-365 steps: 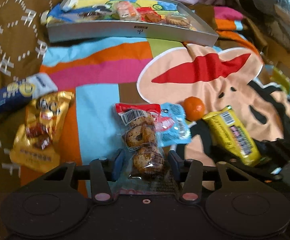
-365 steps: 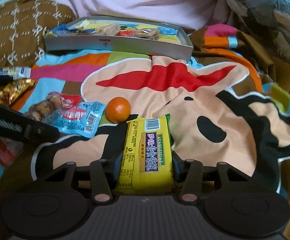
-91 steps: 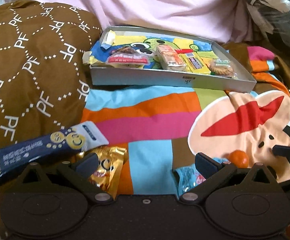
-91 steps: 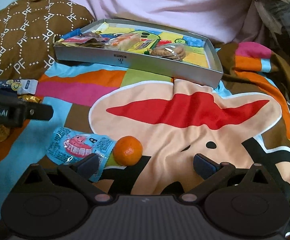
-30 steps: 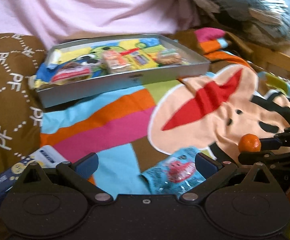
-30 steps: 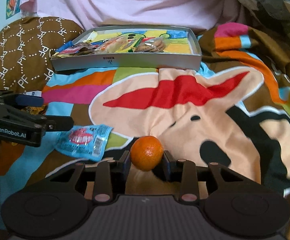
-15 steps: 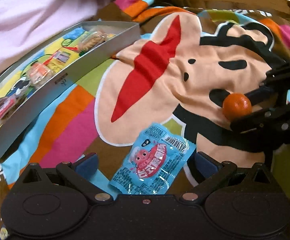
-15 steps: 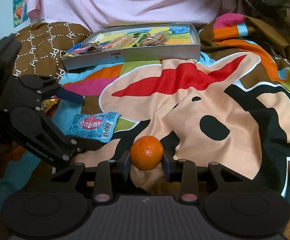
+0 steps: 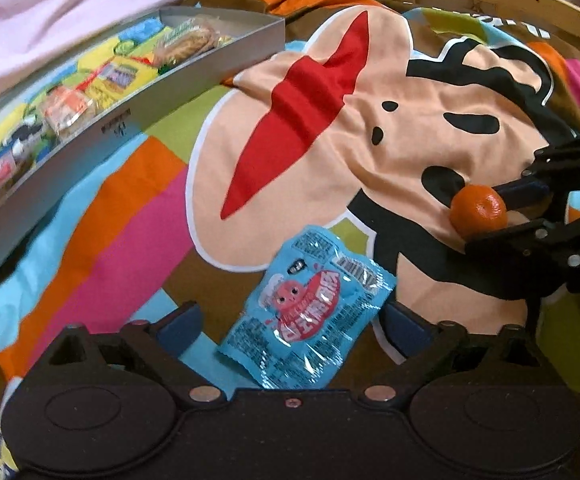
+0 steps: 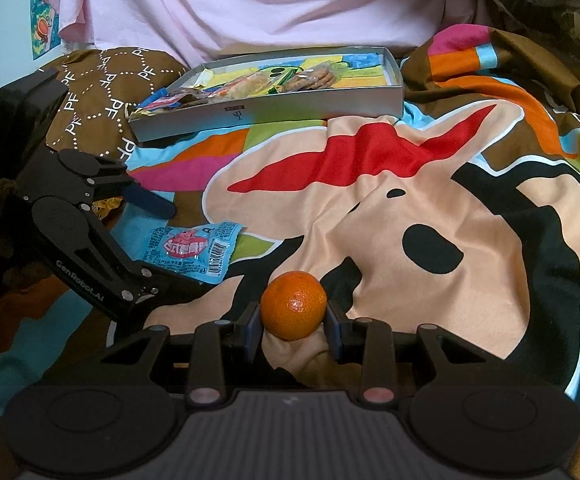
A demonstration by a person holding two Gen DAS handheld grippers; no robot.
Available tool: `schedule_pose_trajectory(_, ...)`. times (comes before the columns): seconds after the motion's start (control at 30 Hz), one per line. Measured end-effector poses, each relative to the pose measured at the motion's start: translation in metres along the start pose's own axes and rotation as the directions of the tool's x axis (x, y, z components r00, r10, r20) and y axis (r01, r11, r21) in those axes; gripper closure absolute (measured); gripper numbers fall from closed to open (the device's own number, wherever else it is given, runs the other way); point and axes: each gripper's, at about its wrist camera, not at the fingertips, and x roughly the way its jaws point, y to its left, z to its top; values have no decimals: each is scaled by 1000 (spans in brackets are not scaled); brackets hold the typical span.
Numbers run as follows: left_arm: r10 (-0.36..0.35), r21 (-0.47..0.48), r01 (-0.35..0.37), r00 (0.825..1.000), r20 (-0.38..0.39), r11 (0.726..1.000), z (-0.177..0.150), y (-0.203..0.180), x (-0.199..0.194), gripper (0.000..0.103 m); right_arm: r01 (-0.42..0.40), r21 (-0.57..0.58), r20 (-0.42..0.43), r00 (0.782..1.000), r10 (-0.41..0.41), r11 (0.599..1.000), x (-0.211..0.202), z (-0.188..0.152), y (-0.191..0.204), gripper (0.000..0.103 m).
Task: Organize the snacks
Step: 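Lower the left tool onto the blue candy pack and close it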
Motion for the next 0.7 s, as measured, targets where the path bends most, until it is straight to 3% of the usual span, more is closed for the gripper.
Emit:
schedule_pose_trajectory(0.13,-30,-46,28,999,-35,999,0,1,-3,20,-1,2,0,1000,1,1000,0,0,0,65)
schedule_pose_trajectory(0.37,-21,-95,13,996,-87,995,3,-8,-10,42,-2,8,3,1000,2,1000,0,-1,0,65)
schedule_pose_trajectory(0.57,34,-110,-46,993,-110,993,2,-20,-14,45,3,8,8,1000,-3,1000,1,-2,0,65)
schedule_pose_trajectory(0.7,67,-176,-88,990,-122,980,1,-23,-17,45,5,7,11,1000,-5,1000,1,-2,0,65)
